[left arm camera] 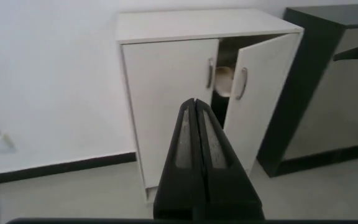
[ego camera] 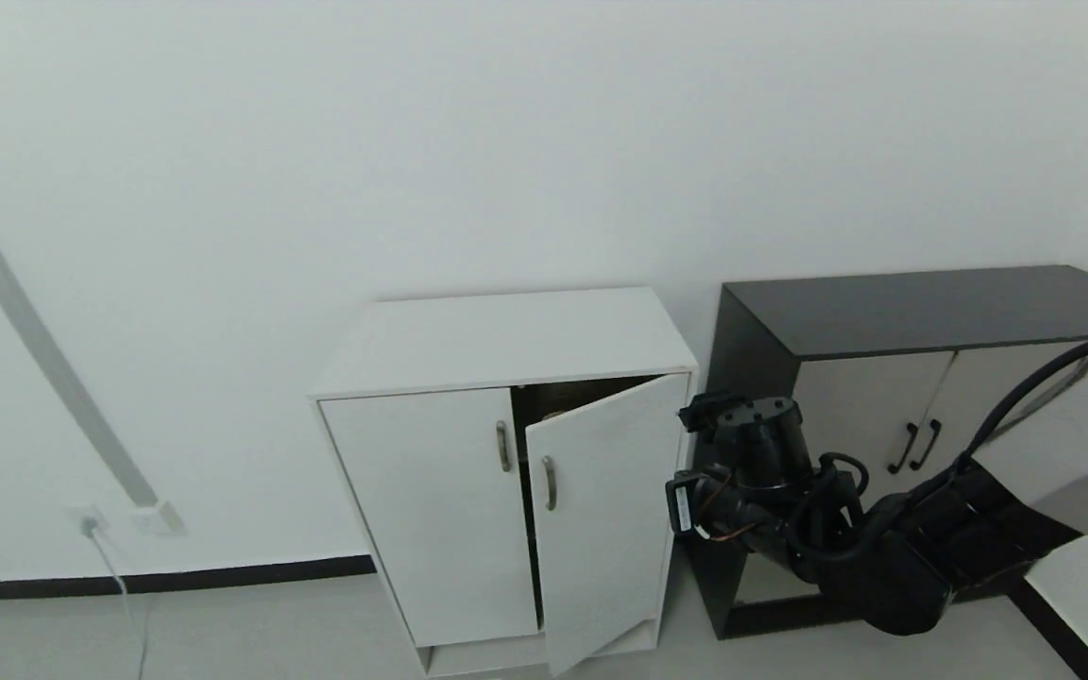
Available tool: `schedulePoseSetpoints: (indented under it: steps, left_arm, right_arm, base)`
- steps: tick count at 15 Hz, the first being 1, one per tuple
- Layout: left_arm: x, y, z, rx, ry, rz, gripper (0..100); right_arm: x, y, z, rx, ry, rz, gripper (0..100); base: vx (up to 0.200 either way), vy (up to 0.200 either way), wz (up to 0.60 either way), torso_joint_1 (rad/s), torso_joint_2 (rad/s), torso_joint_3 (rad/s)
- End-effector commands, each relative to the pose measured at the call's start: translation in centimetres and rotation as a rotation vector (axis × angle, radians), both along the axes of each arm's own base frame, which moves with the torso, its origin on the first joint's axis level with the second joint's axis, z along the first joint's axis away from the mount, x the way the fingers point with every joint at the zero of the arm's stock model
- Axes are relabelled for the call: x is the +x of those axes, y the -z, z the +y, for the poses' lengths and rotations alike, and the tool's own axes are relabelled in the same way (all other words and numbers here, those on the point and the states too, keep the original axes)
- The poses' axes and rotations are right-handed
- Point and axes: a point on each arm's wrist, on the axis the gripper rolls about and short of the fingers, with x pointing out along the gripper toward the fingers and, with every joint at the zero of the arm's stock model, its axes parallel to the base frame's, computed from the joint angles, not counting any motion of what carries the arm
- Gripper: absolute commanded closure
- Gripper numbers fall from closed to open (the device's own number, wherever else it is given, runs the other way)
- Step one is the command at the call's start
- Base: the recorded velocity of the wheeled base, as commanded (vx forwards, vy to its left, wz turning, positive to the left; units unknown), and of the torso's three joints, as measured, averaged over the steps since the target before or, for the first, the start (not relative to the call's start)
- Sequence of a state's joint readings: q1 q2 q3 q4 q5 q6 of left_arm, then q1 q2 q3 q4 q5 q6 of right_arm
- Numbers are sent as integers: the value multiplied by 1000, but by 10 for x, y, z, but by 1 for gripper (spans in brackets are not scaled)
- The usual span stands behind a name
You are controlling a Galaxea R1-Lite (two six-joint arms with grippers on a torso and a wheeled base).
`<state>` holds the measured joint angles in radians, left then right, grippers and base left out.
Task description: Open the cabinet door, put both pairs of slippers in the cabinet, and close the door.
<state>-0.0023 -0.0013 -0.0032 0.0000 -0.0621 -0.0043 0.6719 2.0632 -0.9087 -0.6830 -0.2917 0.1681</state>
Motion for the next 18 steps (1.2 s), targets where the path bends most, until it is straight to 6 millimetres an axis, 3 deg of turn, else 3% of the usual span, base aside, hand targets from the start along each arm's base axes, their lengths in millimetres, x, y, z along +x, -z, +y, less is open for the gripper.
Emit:
schedulePoseSetpoints:
  steps: [1, 16, 18]
  left_arm:
    - [0, 0, 0, 0, 0, 1, 100]
    - [0, 0, 0, 0, 0, 1, 100]
    - [0, 0, 0, 0, 0, 1, 100]
  right_arm:
    - [-1, 0, 0, 2, -4, 1, 100]
    - [-13, 24, -5, -16, -72, -36, 100]
    - [-14, 29, -4, -22, -77, -27, 100]
  base:
    - [0, 0, 600, 2, 12, 2]
    - [0, 0, 40, 0, 0, 0]
    - [200, 0, 0, 0, 0, 0]
